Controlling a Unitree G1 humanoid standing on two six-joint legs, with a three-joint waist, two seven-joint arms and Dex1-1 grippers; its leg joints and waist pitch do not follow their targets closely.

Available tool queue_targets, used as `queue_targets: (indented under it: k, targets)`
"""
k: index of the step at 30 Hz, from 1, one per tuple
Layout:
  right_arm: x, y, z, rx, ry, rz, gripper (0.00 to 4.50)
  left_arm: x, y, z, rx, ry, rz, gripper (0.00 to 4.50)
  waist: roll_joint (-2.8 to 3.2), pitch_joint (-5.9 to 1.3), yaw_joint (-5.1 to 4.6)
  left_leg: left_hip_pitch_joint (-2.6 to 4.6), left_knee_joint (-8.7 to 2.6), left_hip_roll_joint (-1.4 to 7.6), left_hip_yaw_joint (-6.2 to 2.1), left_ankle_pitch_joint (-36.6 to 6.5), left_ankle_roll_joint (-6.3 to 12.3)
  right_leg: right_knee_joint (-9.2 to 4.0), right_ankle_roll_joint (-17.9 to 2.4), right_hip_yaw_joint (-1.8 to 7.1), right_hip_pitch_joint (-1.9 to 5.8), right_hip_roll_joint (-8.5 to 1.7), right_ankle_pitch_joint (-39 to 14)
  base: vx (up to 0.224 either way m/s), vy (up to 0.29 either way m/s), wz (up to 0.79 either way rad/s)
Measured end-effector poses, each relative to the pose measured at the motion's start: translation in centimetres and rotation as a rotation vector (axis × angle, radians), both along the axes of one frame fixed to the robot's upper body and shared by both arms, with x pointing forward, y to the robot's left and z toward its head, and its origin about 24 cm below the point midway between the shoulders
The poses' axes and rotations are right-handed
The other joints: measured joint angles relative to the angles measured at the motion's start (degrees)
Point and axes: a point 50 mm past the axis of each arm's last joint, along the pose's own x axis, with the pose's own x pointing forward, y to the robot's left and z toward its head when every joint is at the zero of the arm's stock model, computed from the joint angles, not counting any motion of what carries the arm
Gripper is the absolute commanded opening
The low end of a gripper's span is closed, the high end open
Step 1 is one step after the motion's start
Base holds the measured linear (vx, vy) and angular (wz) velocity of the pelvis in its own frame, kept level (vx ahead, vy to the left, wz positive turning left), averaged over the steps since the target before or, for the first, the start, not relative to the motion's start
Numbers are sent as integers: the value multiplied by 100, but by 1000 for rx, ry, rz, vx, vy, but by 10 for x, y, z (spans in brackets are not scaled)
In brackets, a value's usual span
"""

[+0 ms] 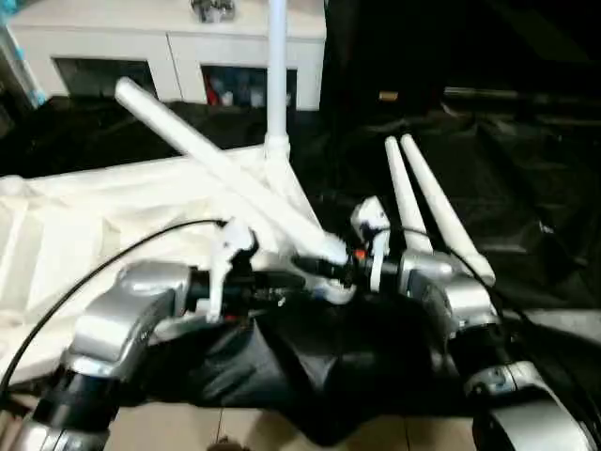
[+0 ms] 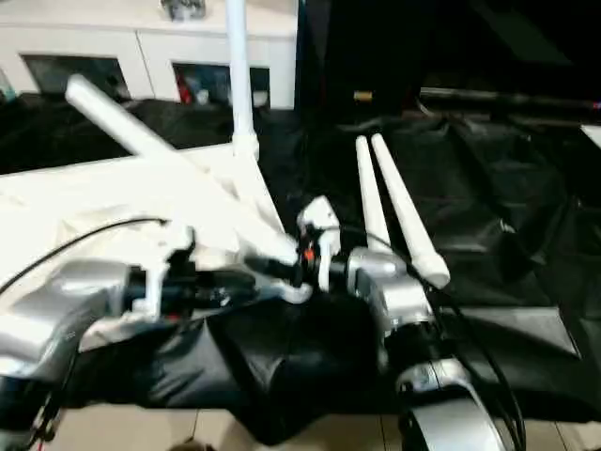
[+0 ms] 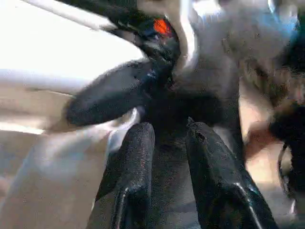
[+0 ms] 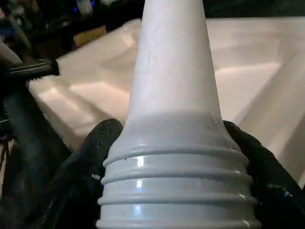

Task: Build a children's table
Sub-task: Insert table leg to table base

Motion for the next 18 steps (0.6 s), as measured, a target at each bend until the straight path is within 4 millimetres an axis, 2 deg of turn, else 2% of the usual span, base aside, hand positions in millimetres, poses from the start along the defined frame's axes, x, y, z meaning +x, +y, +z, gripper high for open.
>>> queue_targets:
  k: [5, 8, 13, 15, 18]
  targets:
    - [2, -1, 11, 96, 8, -42, 275, 21, 7, -1, -254, 105, 263, 211, -5, 2, 4, 1, 13, 4, 9, 1, 1, 3, -1, 5, 2, 0, 14, 0, 0, 0]
    - [0, 1, 14, 137, 15, -35, 275, 28, 13, 2, -335, 131, 351, 232, -6, 2, -16, 1, 17, 7, 10, 2, 1, 1, 0, 8, 1, 3, 15, 0, 0, 0]
    - [-5, 3, 18, 188, 42, -18, 275, 35, 13, 9, -528, 176, 429, 260, -6, 2, -1, -5, 17, 7, 12, 1, 3, -4, 1, 8, -2, 3, 15, 0, 0, 0]
    - [-5, 5, 21, 193, 32, -10, 275, 39, 10, 17, -618, 180, 430, 287, -7, 2, 13, -6, 18, 7, 11, 1, 3, -4, 1, 7, -1, 3, 16, 0, 0, 0]
    - [-6, 6, 28, 208, 6, 0, 275, 42, 5, 28, -728, 184, 409, 301, -7, 2, 19, -5, 20, 7, 12, 1, 3, -5, 2, 8, 1, 2, 16, 0, 0, 0]
